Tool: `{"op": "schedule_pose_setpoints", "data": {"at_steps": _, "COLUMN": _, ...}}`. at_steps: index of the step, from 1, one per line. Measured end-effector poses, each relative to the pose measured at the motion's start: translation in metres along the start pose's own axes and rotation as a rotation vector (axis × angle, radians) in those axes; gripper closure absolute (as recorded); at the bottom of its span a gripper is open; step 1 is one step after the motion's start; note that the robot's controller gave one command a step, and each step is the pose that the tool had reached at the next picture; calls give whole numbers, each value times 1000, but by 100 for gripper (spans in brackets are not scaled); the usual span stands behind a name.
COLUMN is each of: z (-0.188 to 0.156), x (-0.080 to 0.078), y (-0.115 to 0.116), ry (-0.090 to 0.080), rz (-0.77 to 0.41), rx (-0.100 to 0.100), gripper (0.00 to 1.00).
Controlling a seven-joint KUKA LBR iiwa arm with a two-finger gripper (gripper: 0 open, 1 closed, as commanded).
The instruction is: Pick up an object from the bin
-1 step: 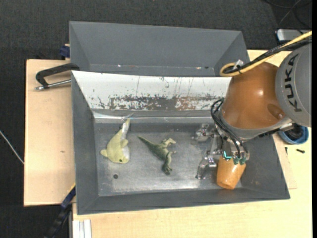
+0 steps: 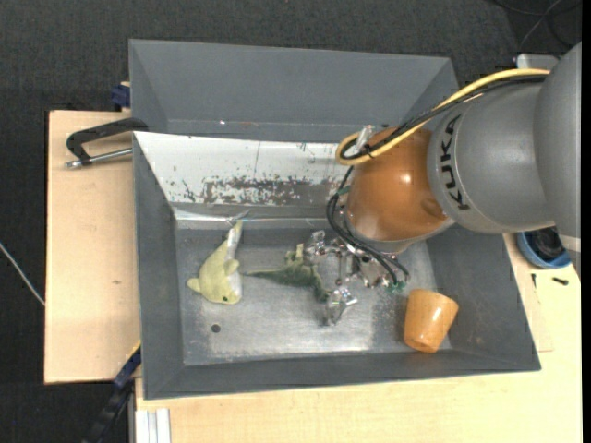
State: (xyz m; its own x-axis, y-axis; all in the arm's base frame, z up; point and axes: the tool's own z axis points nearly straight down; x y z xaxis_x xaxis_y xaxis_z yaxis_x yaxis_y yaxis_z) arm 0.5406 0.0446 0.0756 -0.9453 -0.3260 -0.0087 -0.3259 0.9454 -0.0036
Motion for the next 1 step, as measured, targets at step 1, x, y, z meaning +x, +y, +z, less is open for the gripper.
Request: {"op": "schedule_pose_setpoints", "data": {"at_steps": 1, "z": -2, "x": -3, "y": -1, "ry": -13, "rz": 1, "rx": 2, "gripper": 100}}
